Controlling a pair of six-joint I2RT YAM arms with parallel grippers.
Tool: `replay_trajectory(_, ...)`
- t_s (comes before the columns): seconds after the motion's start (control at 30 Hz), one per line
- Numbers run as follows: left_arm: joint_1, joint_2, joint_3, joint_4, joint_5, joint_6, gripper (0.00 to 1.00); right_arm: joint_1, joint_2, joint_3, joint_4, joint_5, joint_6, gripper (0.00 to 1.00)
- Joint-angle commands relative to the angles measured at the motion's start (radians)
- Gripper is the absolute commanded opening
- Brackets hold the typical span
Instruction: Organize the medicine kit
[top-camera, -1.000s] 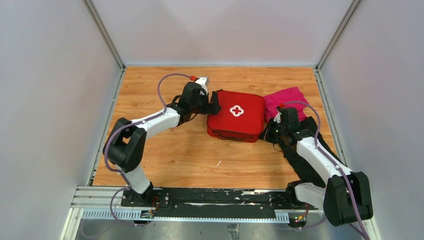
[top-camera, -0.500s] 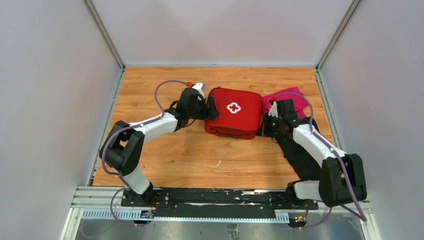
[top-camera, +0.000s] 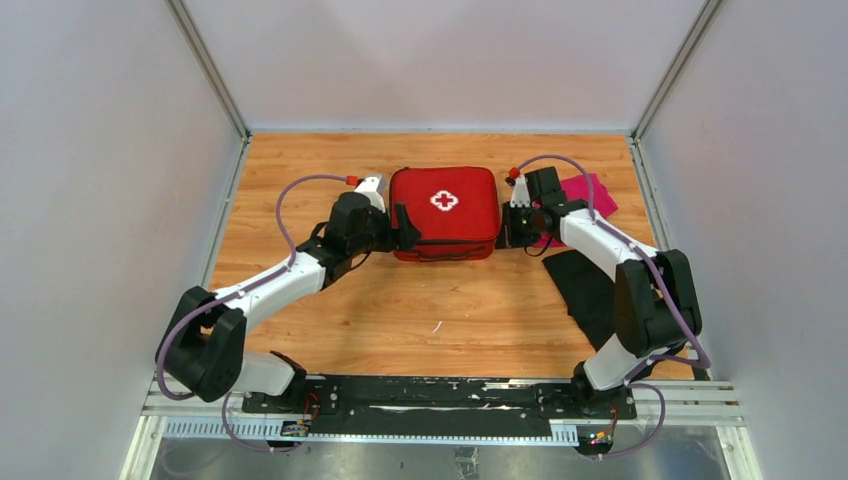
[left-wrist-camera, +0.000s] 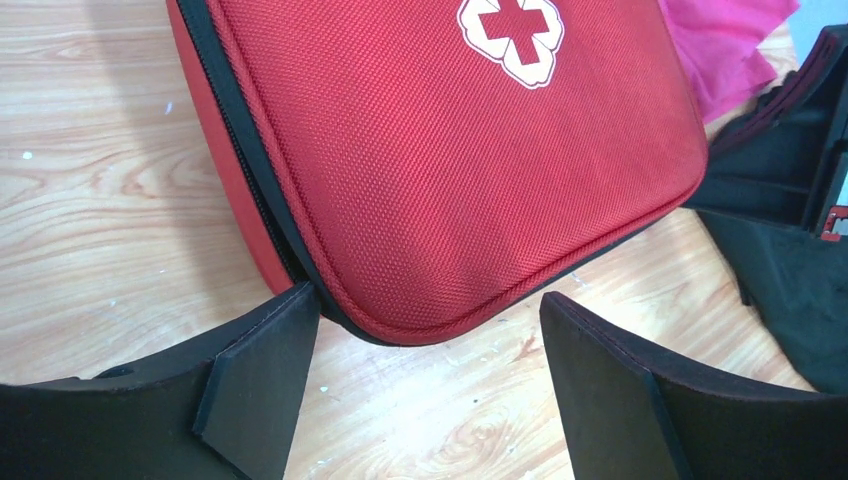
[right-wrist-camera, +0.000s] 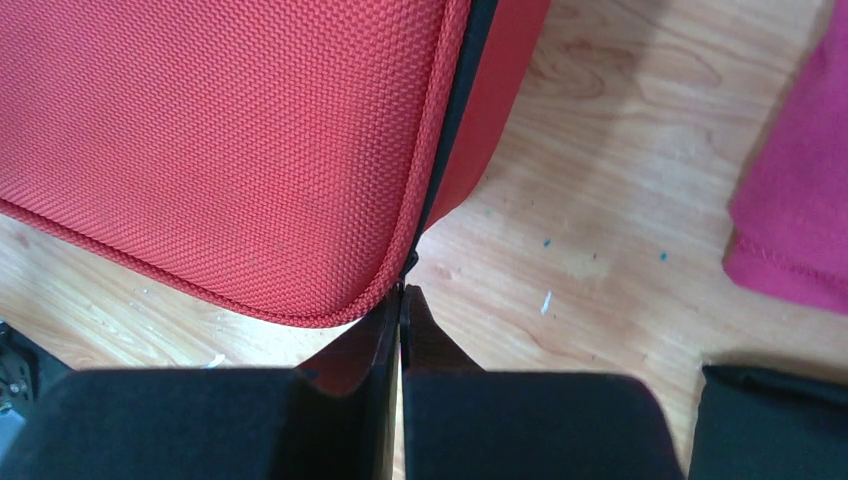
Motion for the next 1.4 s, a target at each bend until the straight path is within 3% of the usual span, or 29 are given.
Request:
replay_trajectory(0.0, -0.010, -0.019, -0.017, 0.035, 0.036, 0.016, 0.85, 0.077, 0.064, 0.068, 0.006, -0.010, -0.043, 0.00)
replay_trajectory(0.2, -0.010, -0.042, -0.025, -0.050, -0.094, 0.028, 0.82, 0.104, 0.029, 0.031, 0.006, 0.148, -0.017, 0.00)
replay_trajectory(0.4, -0.010, -0.083, -0.034, -0.053, -0.152, 0.018, 0.76, 0.104, -0.002, 0.005, 0.006, 0.165, -0.016, 0.00)
replay_trajectory(0.53, -0.008, -0.094, -0.014, -0.080, -0.264, 0.016, 0.84, 0.104, -0.009, 0.000, 0.001, 0.162, -0.013, 0.00)
replay_trajectory(0.67, 0.030, -0.049, 0.047, -0.087, -0.291, 0.035, 0.90, 0.104, -0.015, -0.002, -0.008, 0.162, -0.013, 0.00)
replay_trajectory(1.0, 0.168, 0.310, 0.364, -0.103, -0.148, 0.044, 0.86, 0.104, -0.036, -0.013, -0.021, 0.159, -0.008, 0.00)
replay_trajectory(1.2, 0.233, 0.492, 0.508, -0.170, -0.073, 0.001, 0.73, 0.104, -0.053, -0.023, -0.029, 0.152, -0.013, 0.00)
replay_trajectory(1.37, 0.250, 0.562, 0.544, -0.151, 0.047, -0.031, 0.57, 0.103, -0.069, -0.033, -0.038, 0.160, -0.024, 0.00)
